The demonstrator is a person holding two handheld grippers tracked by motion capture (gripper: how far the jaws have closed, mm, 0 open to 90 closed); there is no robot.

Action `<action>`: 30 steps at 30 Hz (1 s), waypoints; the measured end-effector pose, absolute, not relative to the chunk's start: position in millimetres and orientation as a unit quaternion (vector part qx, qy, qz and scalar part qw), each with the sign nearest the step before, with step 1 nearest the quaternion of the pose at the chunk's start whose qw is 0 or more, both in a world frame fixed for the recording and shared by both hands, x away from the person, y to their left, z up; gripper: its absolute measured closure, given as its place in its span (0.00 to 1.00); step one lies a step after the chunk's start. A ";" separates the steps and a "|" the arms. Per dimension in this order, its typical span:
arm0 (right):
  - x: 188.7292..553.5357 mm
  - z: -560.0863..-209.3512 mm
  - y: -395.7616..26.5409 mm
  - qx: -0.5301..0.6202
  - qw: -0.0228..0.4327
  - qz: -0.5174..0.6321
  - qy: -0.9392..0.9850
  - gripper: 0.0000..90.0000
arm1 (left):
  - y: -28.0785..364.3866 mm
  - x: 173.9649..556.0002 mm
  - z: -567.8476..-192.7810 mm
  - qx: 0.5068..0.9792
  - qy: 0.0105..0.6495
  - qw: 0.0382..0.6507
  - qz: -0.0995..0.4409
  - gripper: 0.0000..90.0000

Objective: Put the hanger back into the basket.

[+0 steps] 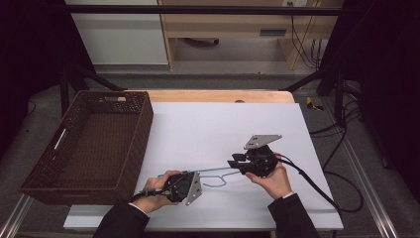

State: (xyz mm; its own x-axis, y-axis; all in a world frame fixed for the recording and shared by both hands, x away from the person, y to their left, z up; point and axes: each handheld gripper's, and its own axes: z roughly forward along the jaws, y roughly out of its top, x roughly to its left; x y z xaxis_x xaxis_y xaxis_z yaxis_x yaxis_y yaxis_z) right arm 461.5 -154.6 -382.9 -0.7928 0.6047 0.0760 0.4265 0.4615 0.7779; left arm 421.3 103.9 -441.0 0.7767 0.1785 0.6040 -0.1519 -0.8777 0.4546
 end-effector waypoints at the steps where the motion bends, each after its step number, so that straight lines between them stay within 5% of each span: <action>1: 461.0 -382.2 -157.8 0.307 0.110 0.422 0.846 0.74 | 103.6 422.0 -439.3 0.910 0.010 0.248 0.332 0.95; 10: 454.0 -377.4 -195.6 0.350 0.152 0.457 0.804 0.60 | 105.7 428.3 -425.2 0.912 0.063 0.272 0.301 0.97; 22: 438.9 -384.5 -227.6 0.364 0.216 0.489 0.763 0.20 | 118.3 425.6 -410.4 0.908 0.142 0.300 0.256 0.97; 30: 431.1 -387.3 -238.6 0.373 0.228 0.501 0.747 0.11 | 126.6 418.7 -396.3 0.898 0.174 0.321 0.246 0.97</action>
